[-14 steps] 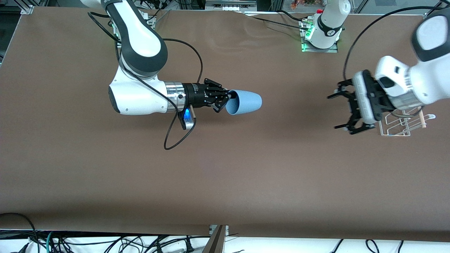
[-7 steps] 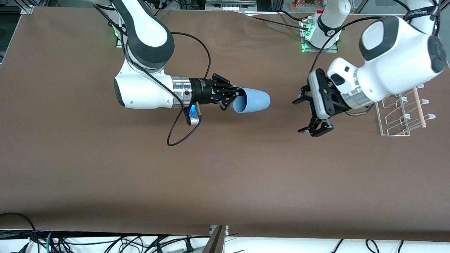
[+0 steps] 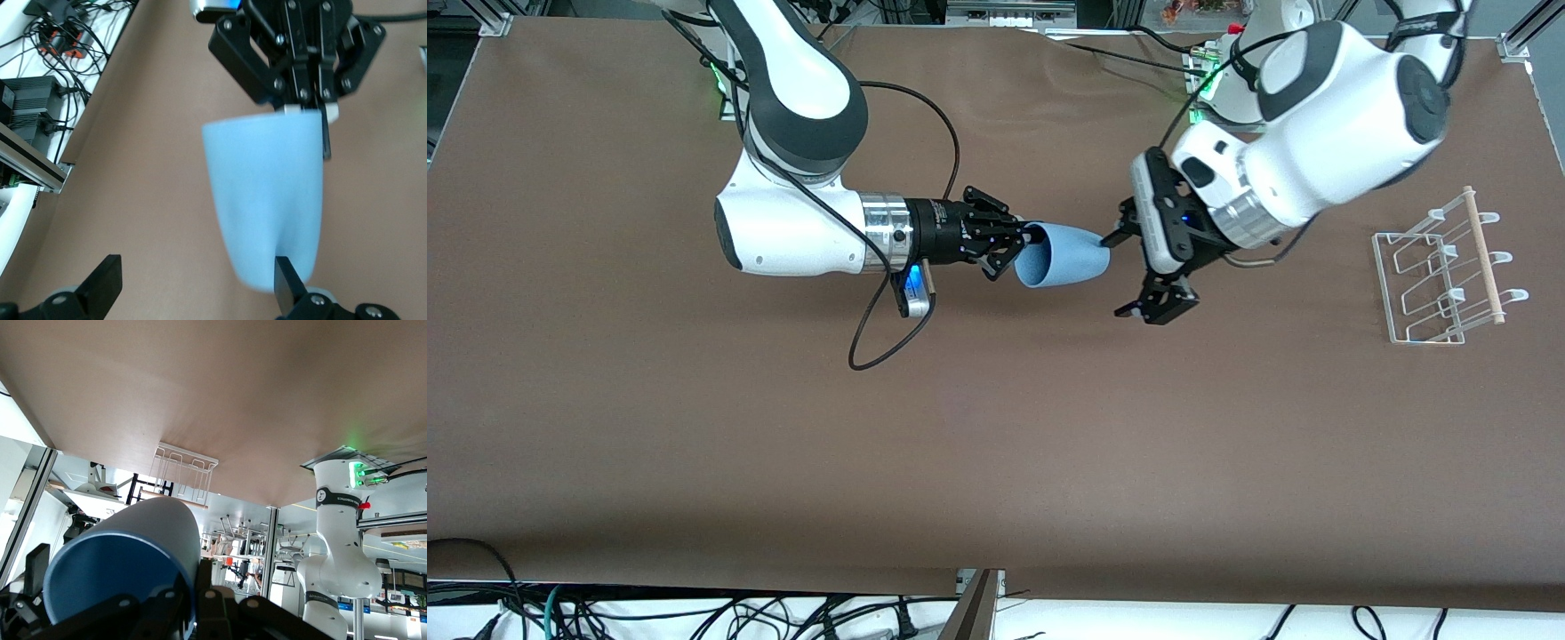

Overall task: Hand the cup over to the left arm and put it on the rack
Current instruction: 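Hold the cup with the right gripper while the left gripper approaches it, then close the left gripper on the blue cup's base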

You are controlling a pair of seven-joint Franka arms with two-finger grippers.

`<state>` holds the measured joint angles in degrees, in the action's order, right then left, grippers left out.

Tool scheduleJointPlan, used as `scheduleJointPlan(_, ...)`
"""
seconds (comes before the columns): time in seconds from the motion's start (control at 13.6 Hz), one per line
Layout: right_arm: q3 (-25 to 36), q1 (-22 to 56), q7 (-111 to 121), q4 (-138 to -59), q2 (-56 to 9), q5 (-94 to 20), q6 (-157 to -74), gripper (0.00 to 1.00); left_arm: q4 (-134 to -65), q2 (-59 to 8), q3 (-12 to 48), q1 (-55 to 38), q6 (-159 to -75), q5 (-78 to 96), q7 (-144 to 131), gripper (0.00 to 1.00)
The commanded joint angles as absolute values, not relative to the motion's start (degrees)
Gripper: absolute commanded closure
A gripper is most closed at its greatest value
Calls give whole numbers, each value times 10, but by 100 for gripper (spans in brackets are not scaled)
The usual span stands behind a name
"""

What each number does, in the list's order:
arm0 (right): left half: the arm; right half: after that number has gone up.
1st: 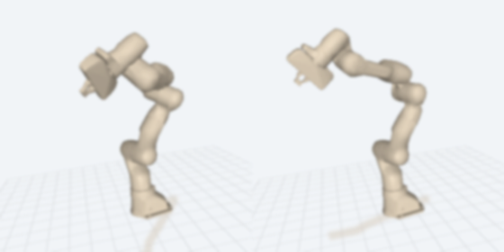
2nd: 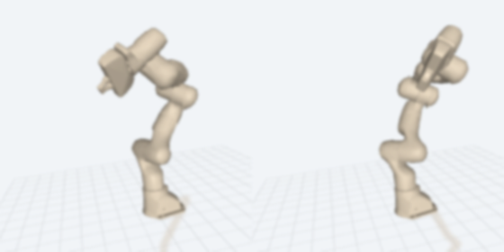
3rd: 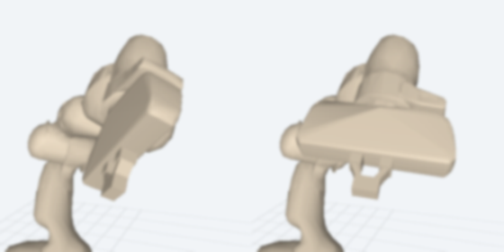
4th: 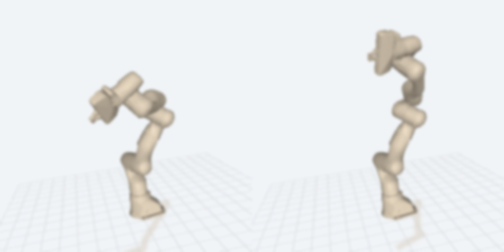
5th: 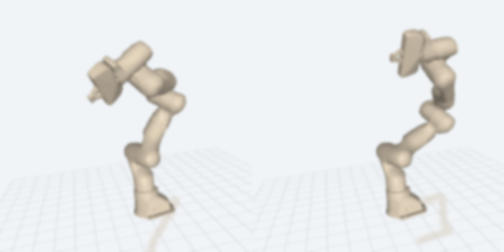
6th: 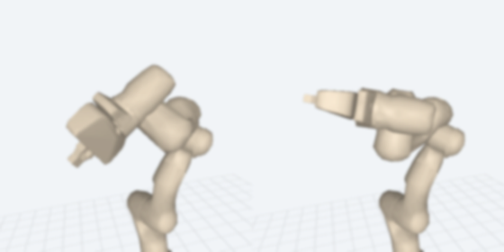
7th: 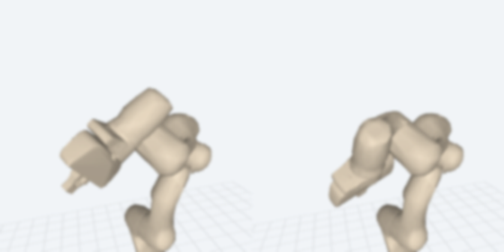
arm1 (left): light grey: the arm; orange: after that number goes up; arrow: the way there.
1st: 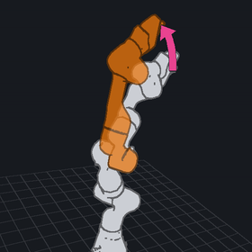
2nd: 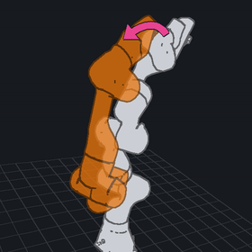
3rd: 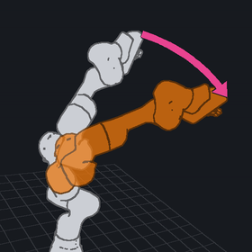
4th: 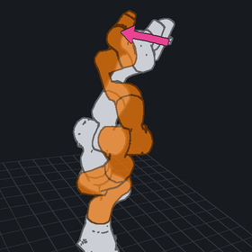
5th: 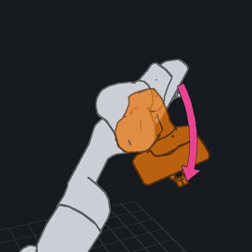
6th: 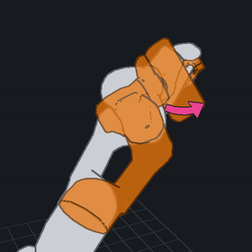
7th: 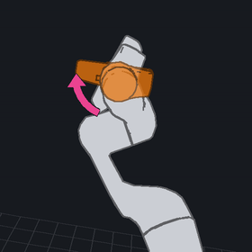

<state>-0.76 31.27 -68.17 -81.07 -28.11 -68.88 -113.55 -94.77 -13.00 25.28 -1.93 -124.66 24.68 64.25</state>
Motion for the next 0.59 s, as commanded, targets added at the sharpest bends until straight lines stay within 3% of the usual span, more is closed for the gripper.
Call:
scheduleJointPlan(0.0,-6,316,-692,-794,-288,-700,-1137,100,-994,-116,272,-28,-1309,236,608,0)
scheduleJointPlan(0.52,-6,316,-693,-794,-288,-700,-1136,100,-1023,-101,287,-25,-1304,229,593,0)
